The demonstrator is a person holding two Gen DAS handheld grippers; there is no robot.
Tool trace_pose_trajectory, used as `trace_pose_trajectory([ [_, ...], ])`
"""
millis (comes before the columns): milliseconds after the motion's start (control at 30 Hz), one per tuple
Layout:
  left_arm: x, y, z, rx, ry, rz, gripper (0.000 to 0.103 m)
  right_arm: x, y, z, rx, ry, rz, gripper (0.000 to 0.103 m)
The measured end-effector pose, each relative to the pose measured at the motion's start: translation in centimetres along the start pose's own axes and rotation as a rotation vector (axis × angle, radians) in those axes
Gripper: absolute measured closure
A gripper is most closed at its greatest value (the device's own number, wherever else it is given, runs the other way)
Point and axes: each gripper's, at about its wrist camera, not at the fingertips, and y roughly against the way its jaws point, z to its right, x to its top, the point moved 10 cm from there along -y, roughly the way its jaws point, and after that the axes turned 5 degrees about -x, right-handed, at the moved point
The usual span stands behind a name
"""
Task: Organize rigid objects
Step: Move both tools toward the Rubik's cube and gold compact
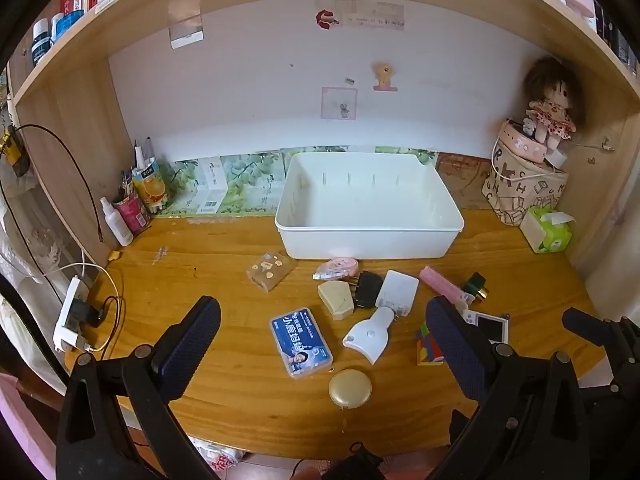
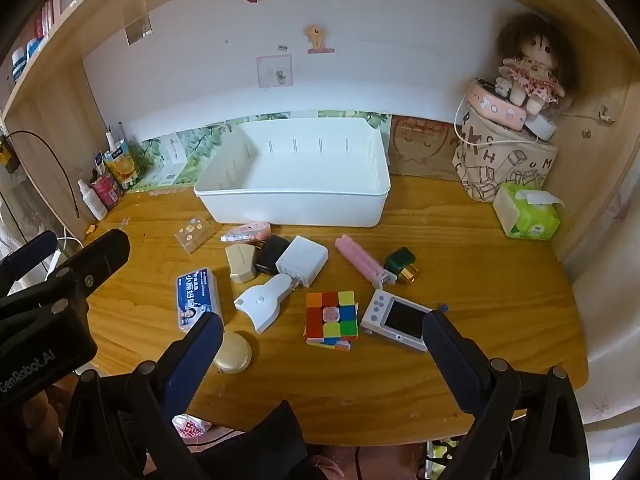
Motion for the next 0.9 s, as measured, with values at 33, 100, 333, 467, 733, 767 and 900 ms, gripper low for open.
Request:
trace_pose_trajectory([
  [33, -0.1, 0.0, 0.1, -0.005, 0.000, -0.004, 0.001, 0.2, 0.1, 0.0, 0.001, -0.001, -0.004, 0.003],
  [100, -0.9, 0.2, 0.0, -0.019, 0.007, 0.013, 0.001, 0.6, 0.2, 0.0, 0.002, -0.002, -0.010, 0.003],
  [333, -2.1, -0.1, -0.8, -0.065, 0.022, -0.072, 0.001, -1.0, -0.3, -0.3, -0.005, -0.011, -0.044, 0.003],
  [467, -3.0, -0.7, -1.9, -0.094, 0.061, -0.114, 0.001, -2.4, -0.7, -0.9, -0.014, -0.018, -0.097, 0.003],
  [733, -5.2, -2.0, -3.0, -0.150, 0.075, -0.204, 0.001, -4.5, -0.8, -2.6, -0.027, -0.037, -0.159, 0.003],
  [767, -5.4, -2.3, -3.1, -0.159, 0.076, -0.220, 0.001, -4.7, -0.7, -2.6, -0.034, -0.042, -0.163, 0.003],
  [900, -6.4, -3.4, -3.3, -0.189, 0.081, -0.281, 0.001, -5.0, -0.4, -2.6, -0.065, -0.079, -0.190, 0.003],
])
